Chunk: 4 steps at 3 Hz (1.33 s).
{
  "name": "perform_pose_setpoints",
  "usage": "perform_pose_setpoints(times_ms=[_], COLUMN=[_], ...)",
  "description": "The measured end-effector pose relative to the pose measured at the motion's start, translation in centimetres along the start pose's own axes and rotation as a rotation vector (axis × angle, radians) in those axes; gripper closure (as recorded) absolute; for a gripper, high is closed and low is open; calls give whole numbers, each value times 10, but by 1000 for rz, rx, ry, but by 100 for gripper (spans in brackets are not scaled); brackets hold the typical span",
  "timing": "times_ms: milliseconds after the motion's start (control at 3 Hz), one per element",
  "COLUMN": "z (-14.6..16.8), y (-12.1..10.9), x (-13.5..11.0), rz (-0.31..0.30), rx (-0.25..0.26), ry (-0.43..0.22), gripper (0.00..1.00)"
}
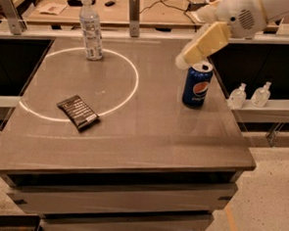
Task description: Knock blue plastic bottle over
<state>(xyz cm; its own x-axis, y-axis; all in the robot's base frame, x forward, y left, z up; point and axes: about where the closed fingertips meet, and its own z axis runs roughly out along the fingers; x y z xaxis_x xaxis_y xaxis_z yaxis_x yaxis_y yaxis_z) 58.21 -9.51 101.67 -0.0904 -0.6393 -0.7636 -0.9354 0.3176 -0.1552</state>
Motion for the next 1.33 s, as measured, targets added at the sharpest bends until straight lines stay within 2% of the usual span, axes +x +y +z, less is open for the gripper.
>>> perform_pose_setpoints(times_ms=[333,1000,1333], z=[42,122,159], y=[-34,-92,-97], x=[-18,-22,-33], rz=[-33,-35,-10], rx=[-9,2,-39], ry=[-17,-5,-64], gripper=[0,0,0])
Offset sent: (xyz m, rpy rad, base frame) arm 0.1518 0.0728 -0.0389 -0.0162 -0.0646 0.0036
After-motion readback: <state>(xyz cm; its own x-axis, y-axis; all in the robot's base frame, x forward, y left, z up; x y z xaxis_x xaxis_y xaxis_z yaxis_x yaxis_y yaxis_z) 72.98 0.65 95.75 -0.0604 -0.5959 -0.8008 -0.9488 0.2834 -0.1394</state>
